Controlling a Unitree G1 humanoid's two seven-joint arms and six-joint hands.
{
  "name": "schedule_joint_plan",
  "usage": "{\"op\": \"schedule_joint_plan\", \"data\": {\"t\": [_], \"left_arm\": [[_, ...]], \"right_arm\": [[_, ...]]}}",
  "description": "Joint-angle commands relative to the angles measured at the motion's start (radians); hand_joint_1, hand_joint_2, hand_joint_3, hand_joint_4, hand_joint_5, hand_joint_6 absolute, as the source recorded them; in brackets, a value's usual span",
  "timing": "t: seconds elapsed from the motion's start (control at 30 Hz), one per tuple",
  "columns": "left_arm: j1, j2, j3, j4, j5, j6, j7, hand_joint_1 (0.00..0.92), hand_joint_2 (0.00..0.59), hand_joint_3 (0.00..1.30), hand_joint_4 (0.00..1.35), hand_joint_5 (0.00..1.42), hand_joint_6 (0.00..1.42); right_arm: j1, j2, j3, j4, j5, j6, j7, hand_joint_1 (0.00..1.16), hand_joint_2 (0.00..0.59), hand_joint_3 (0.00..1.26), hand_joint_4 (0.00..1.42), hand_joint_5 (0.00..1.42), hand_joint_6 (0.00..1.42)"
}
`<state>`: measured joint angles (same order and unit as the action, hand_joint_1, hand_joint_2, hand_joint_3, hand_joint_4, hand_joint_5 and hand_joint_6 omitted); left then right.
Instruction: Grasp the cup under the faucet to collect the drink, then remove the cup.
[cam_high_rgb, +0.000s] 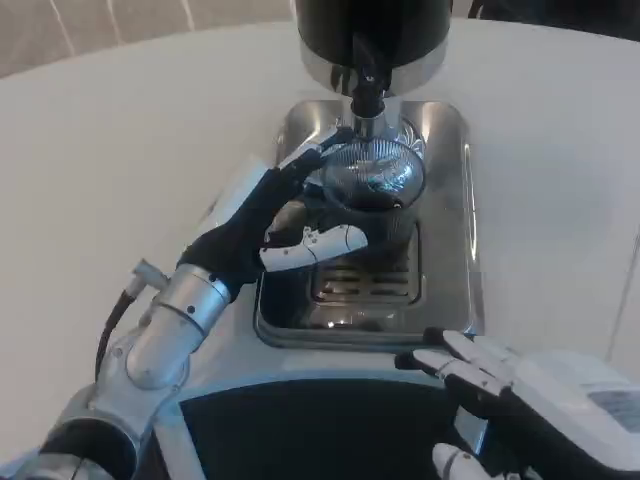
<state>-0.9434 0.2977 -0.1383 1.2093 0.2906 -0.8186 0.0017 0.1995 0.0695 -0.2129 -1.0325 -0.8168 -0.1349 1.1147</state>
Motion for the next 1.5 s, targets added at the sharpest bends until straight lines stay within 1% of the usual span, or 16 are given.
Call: {"op": "schedule_joint_plan", "data": {"t": [0.03, 0.13, 0.27, 0.57, 0.9, 1.13, 1.3, 1.5], "left_arm": [[-0.002, 0.009, -0.008, 0.014, 0.021, -0.002, 0.017, 0.382, 0.055, 0.17, 0.20, 0.45, 0.33], [-0.003, 0.012, -0.007, 0.014, 0.022, -0.005, 0.023, 0.383, 0.056, 0.17, 0.20, 0.45, 0.33], [-0.005, 0.019, -0.002, 0.016, 0.019, -0.002, 0.028, 0.382, 0.055, 0.17, 0.20, 0.45, 0.34], [-0.015, 0.034, 0.005, 0.020, 0.012, -0.004, 0.030, 0.382, 0.055, 0.18, 0.22, 0.45, 0.33], [-0.013, 0.031, 0.016, 0.020, -0.001, -0.014, 0.025, 0.382, 0.055, 0.19, 0.22, 0.45, 0.33], [-0.015, 0.028, 0.028, 0.018, -0.013, -0.020, 0.017, 0.382, 0.055, 0.19, 0.22, 0.44, 0.33], [-0.006, 0.041, 0.047, 0.014, -0.021, -0.031, 0.002, 0.382, 0.055, 0.19, 0.22, 0.44, 0.33], [-0.002, 0.047, 0.060, 0.015, -0.029, -0.037, -0.016, 0.382, 0.055, 0.19, 0.22, 0.44, 0.33]], "right_arm": [[0.010, 0.104, 0.035, -0.015, -0.041, 0.040, 0.009, 0.00, 0.586, 0.13, 0.00, 0.00, 0.03], [0.005, 0.100, 0.050, -0.015, -0.057, 0.060, 0.008, 0.00, 0.586, 0.13, 0.00, 0.00, 0.03], [0.000, 0.095, 0.061, -0.015, -0.068, 0.077, 0.009, 0.00, 0.581, 0.13, 0.00, 0.00, 0.03], [0.004, 0.094, 0.080, -0.015, -0.074, 0.085, 0.010, 0.00, 0.577, 0.14, 0.00, 0.00, 0.03], [0.002, 0.083, 0.073, -0.015, -0.067, 0.100, 0.014, 0.00, 0.577, 0.14, 0.00, 0.00, 0.03], [0.000, 0.083, 0.079, -0.015, -0.075, 0.111, 0.017, 0.00, 0.577, 0.14, 0.00, 0.00, 0.03], [-0.012, 0.084, 0.083, -0.015, -0.083, 0.120, 0.017, 0.00, 0.579, 0.14, 0.01, 0.00, 0.03], [-0.023, 0.076, 0.090, -0.015, -0.087, 0.138, 0.018, 0.00, 0.580, 0.14, 0.01, 0.00, 0.03]]}}
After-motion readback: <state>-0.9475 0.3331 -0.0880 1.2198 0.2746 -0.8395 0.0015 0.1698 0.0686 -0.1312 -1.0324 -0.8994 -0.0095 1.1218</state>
